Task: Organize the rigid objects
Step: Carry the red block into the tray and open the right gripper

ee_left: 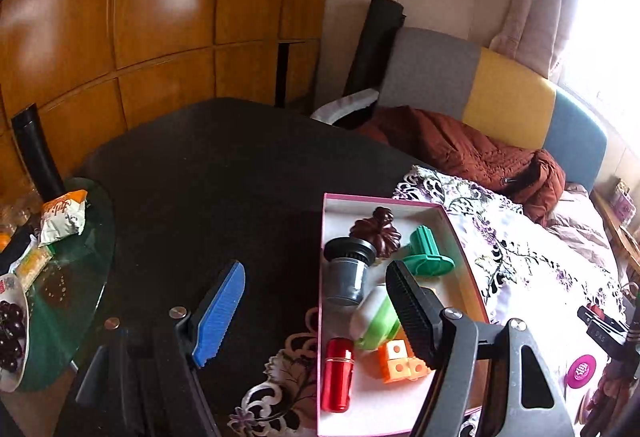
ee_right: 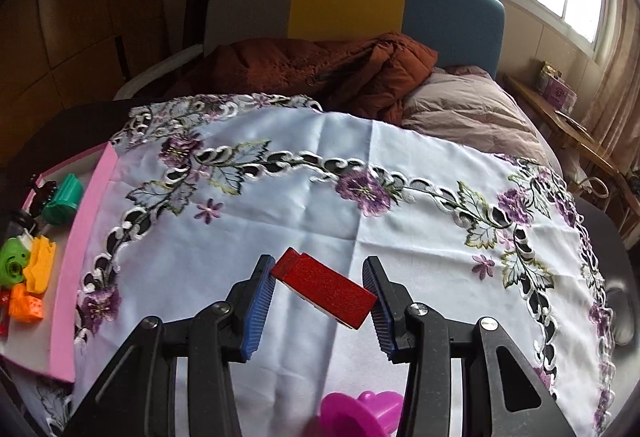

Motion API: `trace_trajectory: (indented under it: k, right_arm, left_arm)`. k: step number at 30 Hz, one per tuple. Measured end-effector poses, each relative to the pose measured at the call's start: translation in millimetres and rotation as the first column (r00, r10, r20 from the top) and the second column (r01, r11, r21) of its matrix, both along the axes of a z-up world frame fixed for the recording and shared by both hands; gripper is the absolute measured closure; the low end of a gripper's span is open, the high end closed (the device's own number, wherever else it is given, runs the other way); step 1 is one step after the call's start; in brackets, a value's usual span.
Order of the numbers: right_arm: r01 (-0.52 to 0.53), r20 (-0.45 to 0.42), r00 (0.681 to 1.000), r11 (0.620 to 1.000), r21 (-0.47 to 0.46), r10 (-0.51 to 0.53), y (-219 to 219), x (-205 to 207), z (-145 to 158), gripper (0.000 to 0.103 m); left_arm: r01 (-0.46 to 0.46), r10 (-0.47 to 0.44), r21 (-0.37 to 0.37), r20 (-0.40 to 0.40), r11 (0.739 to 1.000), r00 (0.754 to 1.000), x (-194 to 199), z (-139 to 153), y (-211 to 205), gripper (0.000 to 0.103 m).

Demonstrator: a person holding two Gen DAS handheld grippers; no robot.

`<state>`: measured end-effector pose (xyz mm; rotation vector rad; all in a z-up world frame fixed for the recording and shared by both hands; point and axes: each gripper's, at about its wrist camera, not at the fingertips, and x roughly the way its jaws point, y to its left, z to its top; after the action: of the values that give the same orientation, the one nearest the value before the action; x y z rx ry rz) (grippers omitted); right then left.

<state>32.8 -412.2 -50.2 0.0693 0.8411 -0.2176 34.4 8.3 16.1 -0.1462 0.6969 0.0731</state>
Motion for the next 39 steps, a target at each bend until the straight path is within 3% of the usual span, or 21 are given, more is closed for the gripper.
trace_trajectory:
  k: [10, 20, 29, 39]
  right_arm:
    - [-0.227, 0.072, 0.973, 0.971, 0.08, 0.221, 98, 0, 22, 0.057]
    - [-0.47, 0.057, 0.883, 0.875, 0.117, 0.467, 199, 3, 18, 0.057]
    - [-0.55, -0.051, 0.827, 0.823, 0.14, 0.561, 245, 17, -12, 0.057]
    - [-0.536, -0.056, 0.834, 0.829, 0.161, 0.55, 246, 18, -18, 0.055]
  left_arm:
    - [-0.015, 0.015, -0.007, 0.0, 1.0, 1.0, -3, 0, 16, 0.029]
    - [-0.013, 0.013, -0.008, 0.009, 1.0, 1.0, -4, 0, 22, 0.029]
    - [-0.019, 0.019, -0.011, 0.012, 1.0, 1.0, -5, 0, 27, 0.029]
    - [-0.018, 0.018, -0.01, 0.01, 1.0, 1.0, -5, -1, 30, 0.029]
